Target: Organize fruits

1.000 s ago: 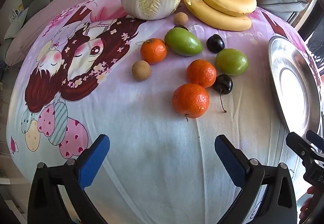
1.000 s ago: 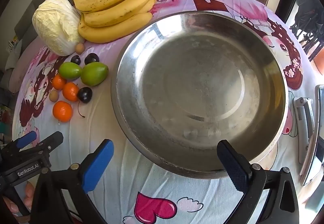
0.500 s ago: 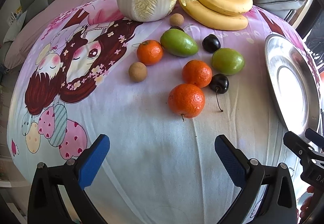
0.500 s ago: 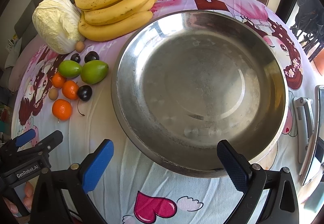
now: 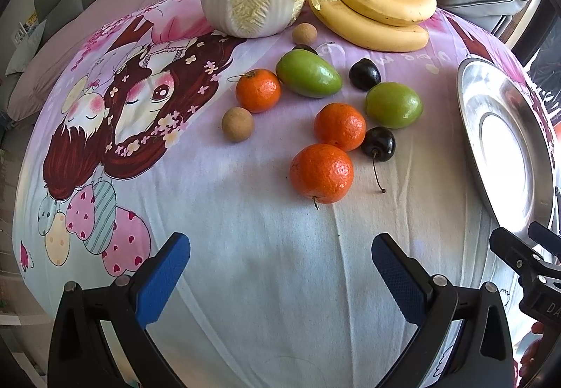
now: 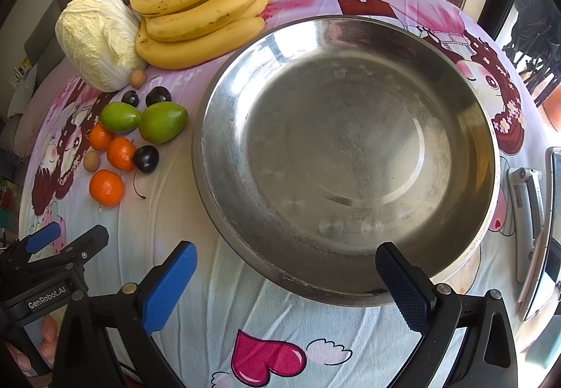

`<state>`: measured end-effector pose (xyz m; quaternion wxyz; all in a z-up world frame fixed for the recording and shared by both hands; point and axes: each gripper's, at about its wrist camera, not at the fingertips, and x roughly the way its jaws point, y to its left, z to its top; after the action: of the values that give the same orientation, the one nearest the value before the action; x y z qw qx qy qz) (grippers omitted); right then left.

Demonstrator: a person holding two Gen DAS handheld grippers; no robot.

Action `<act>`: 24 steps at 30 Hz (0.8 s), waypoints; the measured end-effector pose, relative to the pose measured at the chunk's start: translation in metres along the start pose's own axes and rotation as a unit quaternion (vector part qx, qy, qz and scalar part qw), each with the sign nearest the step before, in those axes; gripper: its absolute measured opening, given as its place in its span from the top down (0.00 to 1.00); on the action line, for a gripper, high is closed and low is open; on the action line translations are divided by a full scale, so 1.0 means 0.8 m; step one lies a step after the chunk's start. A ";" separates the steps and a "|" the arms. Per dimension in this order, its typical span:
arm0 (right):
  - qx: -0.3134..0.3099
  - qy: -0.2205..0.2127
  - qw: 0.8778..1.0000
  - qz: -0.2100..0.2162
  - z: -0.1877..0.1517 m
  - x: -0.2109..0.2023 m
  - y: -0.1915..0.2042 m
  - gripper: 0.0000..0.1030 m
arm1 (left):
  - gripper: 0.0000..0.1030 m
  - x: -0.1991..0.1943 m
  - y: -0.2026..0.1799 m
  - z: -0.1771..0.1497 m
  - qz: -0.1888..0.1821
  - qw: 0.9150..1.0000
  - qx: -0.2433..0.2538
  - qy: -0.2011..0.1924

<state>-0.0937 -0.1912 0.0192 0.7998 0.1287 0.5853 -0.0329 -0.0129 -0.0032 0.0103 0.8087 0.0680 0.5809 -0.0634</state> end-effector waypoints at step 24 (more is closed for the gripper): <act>-0.001 0.002 1.000 -0.001 -0.005 0.002 -0.002 0.00 | 0.00 0.001 -0.005 0.001 0.002 1.000 0.001 -0.002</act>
<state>-0.0971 -0.1918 0.0159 0.7990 0.1273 0.5868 -0.0332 -0.0127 -0.0075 0.0093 0.8100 0.0698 0.5789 -0.0622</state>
